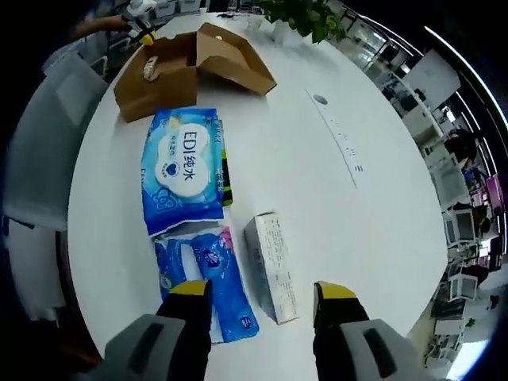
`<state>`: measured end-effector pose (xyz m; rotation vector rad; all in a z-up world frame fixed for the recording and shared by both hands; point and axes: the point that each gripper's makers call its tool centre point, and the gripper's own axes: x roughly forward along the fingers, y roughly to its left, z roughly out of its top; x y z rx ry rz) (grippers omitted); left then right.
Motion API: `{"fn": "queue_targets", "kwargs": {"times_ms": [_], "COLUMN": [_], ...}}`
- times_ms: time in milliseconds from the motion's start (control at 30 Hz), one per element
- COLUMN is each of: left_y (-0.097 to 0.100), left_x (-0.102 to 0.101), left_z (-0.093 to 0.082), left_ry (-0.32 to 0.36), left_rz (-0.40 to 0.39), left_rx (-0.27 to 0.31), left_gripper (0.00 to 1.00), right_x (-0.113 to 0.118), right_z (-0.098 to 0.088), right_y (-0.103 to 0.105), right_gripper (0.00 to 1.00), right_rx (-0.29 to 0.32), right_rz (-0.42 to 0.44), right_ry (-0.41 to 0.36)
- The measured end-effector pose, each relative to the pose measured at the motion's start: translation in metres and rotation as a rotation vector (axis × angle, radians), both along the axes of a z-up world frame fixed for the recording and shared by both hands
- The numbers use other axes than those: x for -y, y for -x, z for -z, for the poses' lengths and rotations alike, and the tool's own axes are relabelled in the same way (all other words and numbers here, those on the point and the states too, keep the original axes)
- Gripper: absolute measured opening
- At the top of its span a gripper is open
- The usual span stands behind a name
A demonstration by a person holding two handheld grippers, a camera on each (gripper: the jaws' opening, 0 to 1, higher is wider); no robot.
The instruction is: Operate the shoe box by opening the lid, removing the specified soft item, and placing it in the target area until the item is outside and the box remains undamaged.
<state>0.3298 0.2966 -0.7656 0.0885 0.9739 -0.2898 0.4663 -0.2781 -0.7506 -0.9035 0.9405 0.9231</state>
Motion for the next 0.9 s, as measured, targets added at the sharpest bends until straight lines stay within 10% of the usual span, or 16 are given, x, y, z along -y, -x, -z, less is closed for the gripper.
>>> {"fn": "queue_targets", "kwargs": {"times_ms": [900], "left_y": [-0.015], "left_x": [0.014], "left_z": [-0.031], "left_ry": [-0.083], "left_rz": [0.264], "left_rx": [0.069], "left_gripper": [0.36], "right_x": [-0.058], "right_z": [-0.051], "right_y": [0.063], "right_gripper": [0.9], "right_rx": [0.136], "right_rz": [0.229], "right_ry": [-0.29]}}
